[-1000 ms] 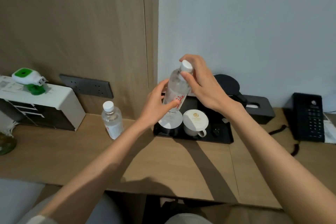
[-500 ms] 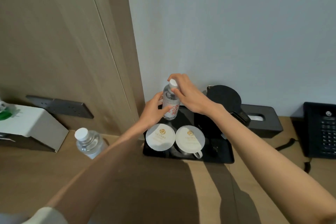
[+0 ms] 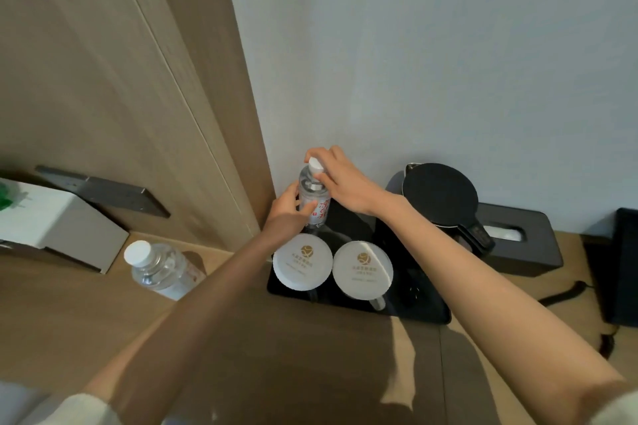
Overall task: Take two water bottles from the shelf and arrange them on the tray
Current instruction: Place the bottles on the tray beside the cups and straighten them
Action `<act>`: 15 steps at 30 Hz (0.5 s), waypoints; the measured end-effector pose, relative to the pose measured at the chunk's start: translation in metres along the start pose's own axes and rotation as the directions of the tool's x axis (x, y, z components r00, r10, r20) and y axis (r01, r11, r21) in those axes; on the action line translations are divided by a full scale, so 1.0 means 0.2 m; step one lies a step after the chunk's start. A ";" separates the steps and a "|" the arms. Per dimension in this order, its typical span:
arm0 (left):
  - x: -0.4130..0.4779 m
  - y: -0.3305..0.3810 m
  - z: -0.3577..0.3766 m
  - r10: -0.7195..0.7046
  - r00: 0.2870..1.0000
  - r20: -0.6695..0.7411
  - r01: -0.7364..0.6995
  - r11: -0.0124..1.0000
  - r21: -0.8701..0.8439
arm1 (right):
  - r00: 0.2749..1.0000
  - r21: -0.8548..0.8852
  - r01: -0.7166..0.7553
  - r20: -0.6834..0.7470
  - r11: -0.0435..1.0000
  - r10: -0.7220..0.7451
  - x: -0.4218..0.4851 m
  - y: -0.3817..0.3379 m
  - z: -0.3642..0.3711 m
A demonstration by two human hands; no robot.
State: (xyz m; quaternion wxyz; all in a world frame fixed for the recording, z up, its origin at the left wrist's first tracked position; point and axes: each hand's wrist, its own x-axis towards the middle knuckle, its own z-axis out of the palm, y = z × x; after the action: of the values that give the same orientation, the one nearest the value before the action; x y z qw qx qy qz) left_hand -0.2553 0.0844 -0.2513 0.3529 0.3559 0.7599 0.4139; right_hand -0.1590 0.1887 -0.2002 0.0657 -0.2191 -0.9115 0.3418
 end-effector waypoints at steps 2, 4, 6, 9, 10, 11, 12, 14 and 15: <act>-0.02 0.00 0.00 0.005 1.000 0.017 -0.005 1.000 0.002 | 1.000 0.001 -0.008 0.013 1.000 0.008 -0.01 0.00 0.01; -0.04 0.01 -0.01 0.014 0.999 0.029 -0.014 1.000 0.010 | 1.000 0.003 -0.022 0.018 1.000 0.022 -0.01 0.00 0.00; -0.05 0.02 -0.01 0.027 0.999 0.028 -0.027 0.999 0.026 | 0.999 -0.008 -0.039 0.016 0.999 0.039 0.00 -0.01 -0.01; -0.09 0.04 -0.03 0.036 0.999 0.030 -0.037 0.998 0.049 | 0.998 -0.050 -0.060 -0.009 0.997 0.060 0.00 -0.03 -0.01; -0.10 0.04 -0.03 0.037 0.999 0.029 -0.039 0.998 0.055 | 0.998 -0.065 -0.066 -0.016 0.996 0.065 0.00 -0.04 0.00; -0.11 0.04 -0.04 0.040 0.999 0.028 -0.041 0.997 0.059 | 0.997 -0.073 -0.076 -0.019 0.994 0.075 -0.01 -0.05 0.00; -0.13 0.05 -0.05 0.037 0.999 0.031 -0.039 0.997 0.063 | 0.996 -0.077 -0.089 -0.023 0.993 0.087 -0.02 -0.05 0.00; -0.17 0.06 -0.08 0.044 0.998 0.035 -0.046 0.997 0.069 | 0.993 -0.101 -0.109 -0.053 0.989 0.104 -0.04 -0.07 0.00; -0.20 0.06 -0.09 0.064 0.997 0.037 -0.067 0.995 0.070 | 0.991 -0.131 -0.115 -0.082 0.985 0.105 -0.06 -0.09 0.00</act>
State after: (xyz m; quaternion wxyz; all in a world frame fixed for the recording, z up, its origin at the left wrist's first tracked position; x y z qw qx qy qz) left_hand -0.2479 0.0491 -0.2235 0.3394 0.4000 0.7558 0.3918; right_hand -0.1548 0.1720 -0.1883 0.0659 -0.2855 -0.9160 0.2741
